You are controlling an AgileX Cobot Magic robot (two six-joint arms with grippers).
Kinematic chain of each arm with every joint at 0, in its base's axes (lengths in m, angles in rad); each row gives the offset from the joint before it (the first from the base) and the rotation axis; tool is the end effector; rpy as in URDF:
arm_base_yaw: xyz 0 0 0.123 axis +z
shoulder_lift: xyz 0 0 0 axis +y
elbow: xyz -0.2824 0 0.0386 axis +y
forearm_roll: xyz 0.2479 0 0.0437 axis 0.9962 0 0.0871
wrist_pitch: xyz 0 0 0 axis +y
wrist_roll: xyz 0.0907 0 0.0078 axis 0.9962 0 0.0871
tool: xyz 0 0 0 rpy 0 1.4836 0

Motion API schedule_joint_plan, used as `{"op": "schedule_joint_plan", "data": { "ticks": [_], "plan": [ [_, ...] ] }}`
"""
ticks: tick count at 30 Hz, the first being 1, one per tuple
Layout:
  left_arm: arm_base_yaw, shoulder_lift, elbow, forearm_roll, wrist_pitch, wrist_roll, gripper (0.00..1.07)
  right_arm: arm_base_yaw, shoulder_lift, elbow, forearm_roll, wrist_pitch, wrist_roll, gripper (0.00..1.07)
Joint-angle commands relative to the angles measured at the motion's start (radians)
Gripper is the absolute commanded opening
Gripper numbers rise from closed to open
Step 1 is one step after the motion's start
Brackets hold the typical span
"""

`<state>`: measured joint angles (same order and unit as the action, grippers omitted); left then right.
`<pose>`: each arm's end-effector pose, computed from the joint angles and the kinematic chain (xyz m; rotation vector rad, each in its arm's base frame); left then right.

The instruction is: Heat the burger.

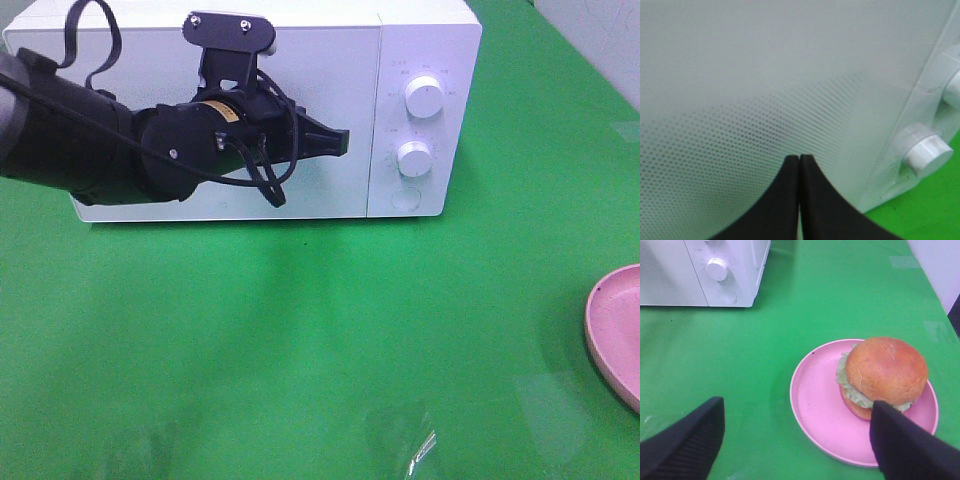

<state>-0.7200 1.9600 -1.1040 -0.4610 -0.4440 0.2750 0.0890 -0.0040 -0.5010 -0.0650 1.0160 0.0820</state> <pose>0.3285 -0.2651 0.1790 0.4264 1.9026 -0.3914 -0.0034 -0.0054 0.2812 -0.0055 1.9931 0.0331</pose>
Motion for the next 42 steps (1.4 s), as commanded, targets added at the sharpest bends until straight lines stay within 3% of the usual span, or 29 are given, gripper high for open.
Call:
{"op": "schedule_joint_plan", "data": {
  "ticks": [1,5,6,7,8,9,10,11,12,13,14,16,23,25,30,32,33,37,41,42],
  "plan": [
    [-0.023,-0.032,-0.008,-0.004,0.085,-0.003,0.0,-0.006,-0.027,0.003,-0.001,-0.011,-0.005,0.76],
    [-0.037,-0.055,-0.008,-0.004,0.217,-0.003,0.04,-0.006,-0.027,0.003,-0.001,-0.011,-0.005,0.76],
    [-0.043,-0.061,-0.008,-0.004,0.265,-0.003,0.08,-0.006,-0.027,0.003,-0.001,-0.011,-0.005,0.76],
    [-0.043,-0.073,-0.008,-0.004,0.368,-0.003,0.22,-0.006,-0.027,0.003,-0.001,-0.011,-0.005,0.76],
    [-0.043,-0.073,-0.008,-0.004,0.368,-0.003,0.22,-0.006,-0.027,0.003,-0.001,-0.011,-0.005,0.76],
    [-0.043,-0.085,-0.008,-0.004,0.465,-0.003,0.42,-0.006,-0.027,0.003,-0.001,-0.011,-0.005,0.76],
    [-0.043,-0.085,-0.008,-0.004,0.465,-0.003,0.42,-0.006,-0.027,0.003,-0.001,-0.011,-0.005,0.76],
    [-0.043,-0.097,-0.008,-0.006,0.563,-0.006,0.66,-0.006,-0.027,0.003,-0.001,-0.011,-0.005,0.76],
    [-0.043,-0.097,-0.008,-0.006,0.563,-0.006,0.66,-0.006,-0.027,0.003,-0.001,-0.011,-0.005,0.76],
    [-0.042,-0.106,-0.008,-0.014,0.664,-0.018,0.9,-0.006,-0.027,0.003,-0.001,-0.011,-0.005,0.76],
    [-0.042,-0.11,-0.008,-0.014,0.719,-0.024,0.97,-0.006,-0.027,0.003,-0.001,-0.011,-0.005,0.76],
    [-0.042,-0.122,-0.008,-0.013,0.808,-0.026,1.02,-0.006,-0.027,0.003,-0.001,-0.011,-0.005,0.76],
    [-0.042,-0.162,-0.01,-0.013,1.059,-0.026,1.01,-0.006,-0.027,0.003,-0.001,-0.011,-0.005,0.76],
    [-0.042,-0.198,-0.01,-0.002,1.202,-0.026,1.0,-0.006,-0.027,0.003,-0.001,-0.011,-0.005,0.76],
    [-0.042,-0.241,-0.01,0.02,1.313,-0.032,1.0,-0.006,-0.027,0.003,-0.001,-0.011,-0.005,0.76],
    [-0.036,-0.265,-0.01,0.031,1.341,-0.062,1.0,-0.006,-0.027,0.003,-0.001,-0.011,-0.005,0.76],
    [-0.016,-0.289,-0.01,0.05,1.369,-0.096,1.0,-0.006,-0.027,0.003,-0.001,-0.011,-0.005,0.76],
    [0.048,-0.337,-0.01,0.087,1.441,-0.143,1.0,-0.006,-0.027,0.003,-0.001,-0.011,-0.005,0.76],
    [0.137,-0.396,-0.01,0.1,1.514,-0.146,1.0,-0.006,-0.027,0.003,-0.001,-0.011,-0.005,0.76],
    [0.19,-0.431,-0.009,0.105,1.543,-0.146,1.0,-0.006,-0.027,0.003,-0.001,-0.011,-0.005,0.76]
  ]
}}
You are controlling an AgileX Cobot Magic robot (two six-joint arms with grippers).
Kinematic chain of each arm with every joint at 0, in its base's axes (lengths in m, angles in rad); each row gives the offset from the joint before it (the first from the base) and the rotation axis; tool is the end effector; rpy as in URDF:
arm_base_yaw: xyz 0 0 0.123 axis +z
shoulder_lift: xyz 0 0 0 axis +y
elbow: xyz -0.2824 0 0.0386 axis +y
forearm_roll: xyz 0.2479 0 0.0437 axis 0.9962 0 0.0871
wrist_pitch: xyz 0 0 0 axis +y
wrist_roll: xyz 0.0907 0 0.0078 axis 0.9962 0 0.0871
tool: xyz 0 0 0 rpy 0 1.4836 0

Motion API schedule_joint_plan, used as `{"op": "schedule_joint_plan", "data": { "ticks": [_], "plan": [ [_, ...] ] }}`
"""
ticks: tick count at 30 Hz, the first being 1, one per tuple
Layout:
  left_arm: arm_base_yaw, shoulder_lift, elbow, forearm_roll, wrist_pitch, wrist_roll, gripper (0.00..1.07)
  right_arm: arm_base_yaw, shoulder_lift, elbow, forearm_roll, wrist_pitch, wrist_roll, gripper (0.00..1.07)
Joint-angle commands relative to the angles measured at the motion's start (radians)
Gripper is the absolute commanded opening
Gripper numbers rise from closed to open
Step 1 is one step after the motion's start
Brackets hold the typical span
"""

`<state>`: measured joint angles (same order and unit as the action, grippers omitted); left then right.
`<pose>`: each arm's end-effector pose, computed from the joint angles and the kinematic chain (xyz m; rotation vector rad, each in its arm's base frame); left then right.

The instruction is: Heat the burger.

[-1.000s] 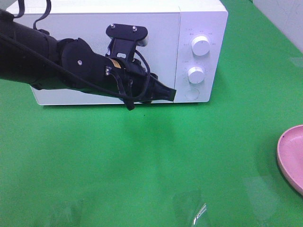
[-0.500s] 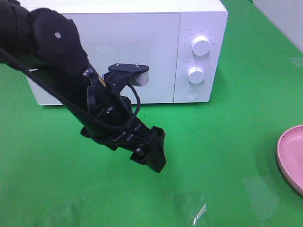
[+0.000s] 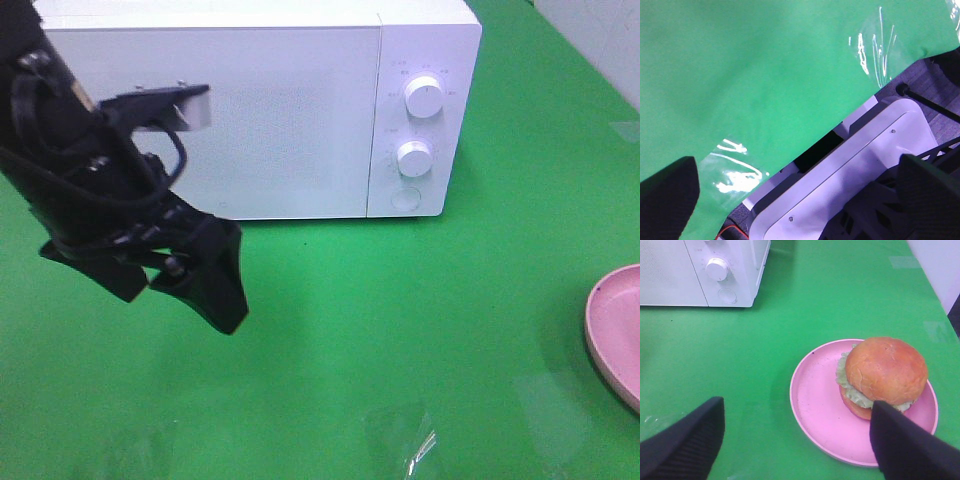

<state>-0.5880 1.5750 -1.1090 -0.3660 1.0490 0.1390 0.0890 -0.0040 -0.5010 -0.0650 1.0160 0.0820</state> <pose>0.2303 -0.1875 0.2476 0.8458 2.9094 -0.5400 -0.0034 -0.0054 0.2812 -0.0055 1.9931 0.0331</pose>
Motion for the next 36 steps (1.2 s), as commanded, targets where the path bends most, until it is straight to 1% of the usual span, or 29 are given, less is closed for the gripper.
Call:
{"op": "schedule_joint_plan", "data": {
  "ticks": [1,2,5,6,7,8,9,10,11,13,14,15,16,17,18,19,20,21,23,26,28,29,30,31,32,33,34,35,36],
  "plan": [
    [0.058,-0.046,-0.004,0.01,0.05,-0.01,1.0,-0.006,-0.027,0.003,-0.001,-0.011,-0.005,0.76],
    [0.11,-0.078,-0.004,0.014,0.072,-0.01,1.0,-0.006,-0.027,0.003,-0.001,-0.011,-0.005,0.76],
    [0.141,-0.096,-0.004,0.017,0.087,-0.01,1.0,-0.006,-0.027,0.003,-0.001,-0.011,-0.005,0.76],
    [0.201,-0.132,-0.004,0.022,0.118,-0.01,1.0,-0.006,-0.027,0.003,-0.001,-0.011,-0.005,0.76],
    [0.201,-0.132,-0.004,0.022,0.118,-0.01,1.0,-0.006,-0.027,0.003,-0.001,-0.011,-0.005,0.76],
    [0.261,-0.162,-0.004,0.033,0.142,-0.01,1.0,-0.006,-0.027,0.003,-0.001,-0.011,-0.005,0.76],
    [0.261,-0.162,-0.004,0.033,0.142,-0.01,1.0,-0.006,-0.027,0.003,-0.001,-0.011,-0.005,0.76],
    [0.328,-0.202,-0.004,0.047,0.167,-0.01,1.0,-0.006,-0.027,0.003,-0.001,-0.011,-0.005,0.76],
    [0.328,-0.202,-0.004,0.047,0.167,-0.01,1.0,-0.006,-0.027,0.003,-0.001,-0.011,-0.005,0.76],
    [0.446,-0.28,-0.004,0.075,0.21,-0.01,1.0,-0.006,-0.027,0.003,-0.001,-0.011,-0.005,0.76],
    [0.446,-0.28,-0.004,0.075,0.21,-0.01,1.0,-0.006,-0.027,0.003,-0.001,-0.011,-0.005,0.76],
    [0.502,-0.316,-0.004,0.095,0.227,-0.01,1.0,-0.006,-0.027,0.003,-0.001,-0.011,-0.005,0.76],
    [0.502,-0.316,-0.004,0.095,0.227,-0.01,1.0,-0.006,-0.027,0.003,-0.001,-0.011,-0.005,0.76],
    [0.563,-0.356,-0.004,0.126,0.228,-0.01,1.0,-0.006,-0.027,0.003,-0.001,-0.011,-0.005,0.76],
    [0.563,-0.356,-0.004,0.126,0.228,-0.01,1.0,-0.006,-0.027,0.003,-0.001,-0.011,-0.005,0.76],
    [0.616,-0.393,-0.004,0.154,0.227,-0.01,1.0,-0.006,-0.027,0.003,-0.001,-0.011,-0.005,0.76],
    [0.616,-0.393,-0.004,0.154,0.227,-0.01,1.0,-0.006,-0.027,0.003,-0.001,-0.011,-0.005,0.76],
    [0.669,-0.432,-0.004,0.17,0.227,-0.005,1.0,-0.006,-0.027,0.003,-0.001,-0.011,-0.005,0.76],
    [0.694,-0.466,-0.003,0.177,0.227,-0.007,1.0,-0.006,-0.027,0.003,-0.001,-0.011,-0.005,0.76],
    [0.695,-0.483,-0.001,0.178,0.227,-0.007,1.0,-0.006,-0.027,0.003,-0.001,-0.011,-0.005,0.76],
    [0.695,-0.548,0.048,0.165,0.205,0.0,1.0,-0.006,-0.027,0.003,-0.001,-0.011,-0.005,0.76],
    [0.695,-0.548,0.048,0.165,0.205,0.0,1.0,-0.006,-0.027,0.003,-0.001,-0.011,-0.005,0.76],
    [0.695,-0.587,0.1,0.17,0.19,0.002,1.0,-0.006,-0.027,0.003,-0.001,-0.011,-0.005,0.76],
    [0.695,-0.587,0.1,0.17,0.19,0.002,1.0,-0.006,-0.027,0.003,-0.001,-0.011,-0.005,0.76],
    [0.695,-0.642,0.159,0.175,0.16,0.002,1.0,-0.006,-0.027,0.003,-0.001,-0.011,-0.005,0.76],
    [0.695,-0.642,0.159,0.175,0.16,0.002,1.0,-0.006,-0.027,0.003,-0.001,-0.011,-0.005,0.76],
    [0.695,-0.688,0.213,0.175,0.133,0.002,1.0,-0.006,-0.027,0.003,-0.001,-0.011,-0.005,0.76],
    [0.695,-0.688,0.213,0.175,0.133,0.002,1.0,-0.006,-0.027,0.003,-0.001,-0.011,-0.005,0.76],
    [0.695,-0.742,0.266,0.176,0.106,0.002,1.0,-0.006,-0.027,0.003,-0.001,-0.011,-0.005,0.76]
  ]
}}
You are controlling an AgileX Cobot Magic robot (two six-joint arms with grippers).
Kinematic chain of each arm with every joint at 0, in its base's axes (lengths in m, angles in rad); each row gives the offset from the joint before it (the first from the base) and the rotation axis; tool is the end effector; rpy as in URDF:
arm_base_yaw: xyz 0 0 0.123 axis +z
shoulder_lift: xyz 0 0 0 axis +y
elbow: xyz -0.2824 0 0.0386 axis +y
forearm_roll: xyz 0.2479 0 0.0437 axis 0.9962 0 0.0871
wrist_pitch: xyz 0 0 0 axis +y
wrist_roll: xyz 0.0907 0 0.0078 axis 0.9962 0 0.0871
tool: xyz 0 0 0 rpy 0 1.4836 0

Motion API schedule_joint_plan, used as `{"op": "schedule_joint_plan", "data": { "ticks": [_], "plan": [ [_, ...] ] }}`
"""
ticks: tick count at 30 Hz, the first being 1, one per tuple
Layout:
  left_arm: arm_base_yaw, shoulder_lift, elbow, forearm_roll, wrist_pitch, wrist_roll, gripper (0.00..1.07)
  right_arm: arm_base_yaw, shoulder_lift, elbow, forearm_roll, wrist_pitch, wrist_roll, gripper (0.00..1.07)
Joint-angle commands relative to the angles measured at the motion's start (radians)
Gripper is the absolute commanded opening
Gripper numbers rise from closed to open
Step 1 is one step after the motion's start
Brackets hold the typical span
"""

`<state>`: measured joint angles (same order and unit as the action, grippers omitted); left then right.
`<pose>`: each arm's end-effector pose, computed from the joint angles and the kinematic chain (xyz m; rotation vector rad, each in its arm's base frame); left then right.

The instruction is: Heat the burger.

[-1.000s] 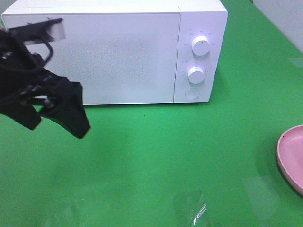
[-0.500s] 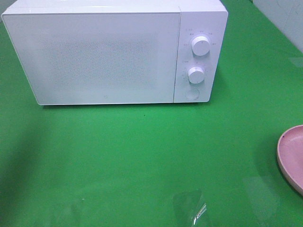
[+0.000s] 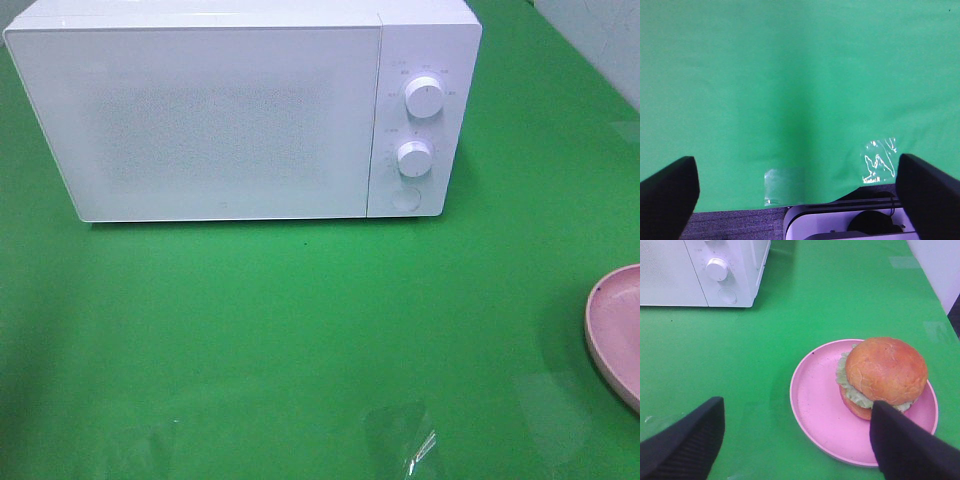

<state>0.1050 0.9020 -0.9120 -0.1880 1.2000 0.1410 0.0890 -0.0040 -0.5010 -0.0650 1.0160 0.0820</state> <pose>0.1443 -0.0007 0.3349 0.0127 2.6500 -0.1750 -0.0034 -0.0054 0.2812 -0.0055 1.9931 0.0331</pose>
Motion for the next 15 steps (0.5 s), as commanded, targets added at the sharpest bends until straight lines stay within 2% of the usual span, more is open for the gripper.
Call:
{"op": "schedule_joint_plan", "data": {
  "ticks": [1,3,4,5,8,11,14,15],
  "plan": [
    [0.002,-0.069,0.069,-0.002,-0.045,0.0,1.0,-0.006,-0.027,0.003,-0.001,-0.011,-0.005,0.76],
    [0.002,-0.188,0.164,0.007,-0.075,0.0,1.0,-0.006,-0.027,0.003,-0.001,-0.011,-0.005,0.76],
    [0.002,-0.188,0.164,0.007,-0.075,0.0,1.0,-0.006,-0.027,0.003,-0.001,-0.011,-0.005,0.76],
    [0.002,-0.258,0.214,0.011,-0.085,0.003,1.0,-0.006,-0.027,0.003,-0.001,-0.011,-0.005,0.76],
    [0.002,-0.281,0.231,0.013,-0.09,0.003,1.0,-0.006,-0.027,0.003,-0.001,-0.011,-0.005,0.76],
    [0.002,-0.385,0.298,0.005,-0.109,0.001,1.0,-0.006,-0.027,0.003,-0.001,-0.011,-0.005,0.76],
    [0.002,-0.442,0.32,0.005,-0.123,0.003,1.0,-0.006,-0.027,0.003,-0.001,-0.011,-0.005,0.76],
    [0.002,-0.505,0.342,0.02,-0.139,0.003,1.0,-0.006,-0.027,0.003,-0.001,-0.011,-0.005,0.76]
  ]
}}
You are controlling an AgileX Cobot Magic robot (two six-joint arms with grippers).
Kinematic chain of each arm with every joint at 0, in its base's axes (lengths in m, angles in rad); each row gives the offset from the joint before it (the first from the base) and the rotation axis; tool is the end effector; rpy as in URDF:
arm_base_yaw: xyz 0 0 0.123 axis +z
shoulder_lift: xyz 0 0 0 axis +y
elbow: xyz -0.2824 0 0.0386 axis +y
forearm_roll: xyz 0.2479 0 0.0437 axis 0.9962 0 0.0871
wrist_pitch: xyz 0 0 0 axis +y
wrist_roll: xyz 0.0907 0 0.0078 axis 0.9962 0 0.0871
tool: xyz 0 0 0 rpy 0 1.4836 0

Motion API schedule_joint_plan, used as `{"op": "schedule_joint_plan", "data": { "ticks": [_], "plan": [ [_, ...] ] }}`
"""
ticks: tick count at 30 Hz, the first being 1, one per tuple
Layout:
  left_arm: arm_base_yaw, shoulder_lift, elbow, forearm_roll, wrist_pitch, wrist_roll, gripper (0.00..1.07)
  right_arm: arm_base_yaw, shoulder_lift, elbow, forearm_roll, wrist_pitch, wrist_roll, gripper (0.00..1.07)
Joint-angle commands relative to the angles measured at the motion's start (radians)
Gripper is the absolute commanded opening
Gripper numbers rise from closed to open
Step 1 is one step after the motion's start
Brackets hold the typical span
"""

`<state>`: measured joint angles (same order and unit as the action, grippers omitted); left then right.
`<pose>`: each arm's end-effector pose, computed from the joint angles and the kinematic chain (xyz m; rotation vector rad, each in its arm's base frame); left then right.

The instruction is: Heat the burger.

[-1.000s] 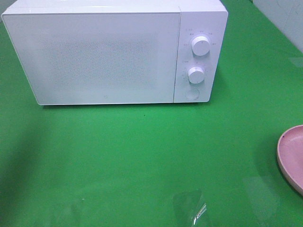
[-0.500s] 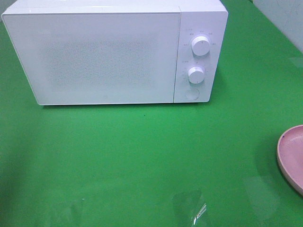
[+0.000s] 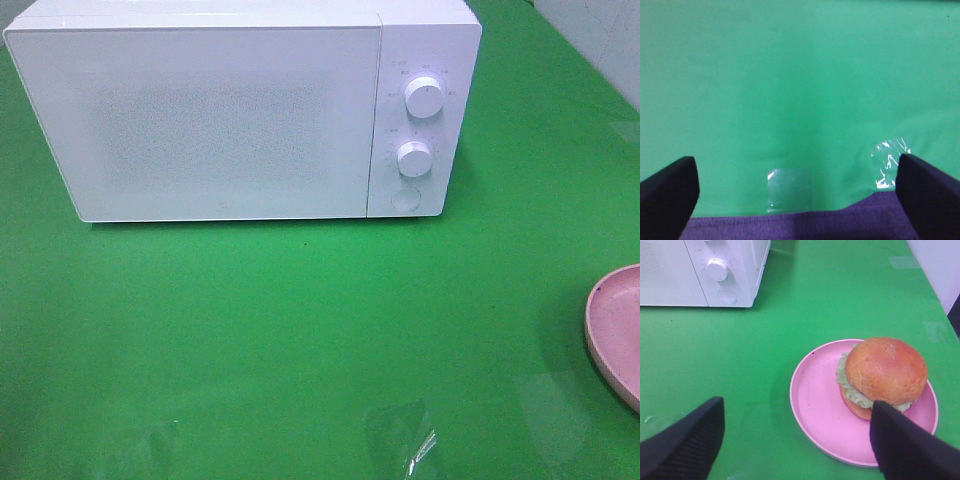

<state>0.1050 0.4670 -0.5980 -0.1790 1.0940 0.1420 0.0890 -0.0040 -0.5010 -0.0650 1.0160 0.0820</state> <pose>0.0644 -0.0077 0.2916 0.0150 2.4288 -0.1198 -0.0034 -0.0054 0.2812 -0.0055 1.9931 0.0331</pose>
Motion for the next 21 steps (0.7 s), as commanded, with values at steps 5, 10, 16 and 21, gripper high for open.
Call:
{"op": "schedule_joint_plan", "data": {
  "ticks": [5,10,16,21],
  "plan": [
    [0.002,-0.214,0.096,0.036,-0.047,0.002,1.0,-0.006,-0.027,0.003,-0.001,-0.011,-0.005,0.76],
    [-0.002,-0.353,0.097,0.051,-0.054,-0.005,1.0,-0.006,-0.027,0.003,-0.001,-0.011,-0.005,0.76],
    [-0.002,-0.445,0.097,0.047,-0.054,-0.005,1.0,-0.006,-0.027,0.003,-0.001,-0.011,-0.005,0.76],
    [-0.002,-0.49,0.095,0.039,-0.055,-0.005,1.0,-0.006,-0.027,0.003,-0.001,-0.011,-0.005,0.76]
  ]
}}
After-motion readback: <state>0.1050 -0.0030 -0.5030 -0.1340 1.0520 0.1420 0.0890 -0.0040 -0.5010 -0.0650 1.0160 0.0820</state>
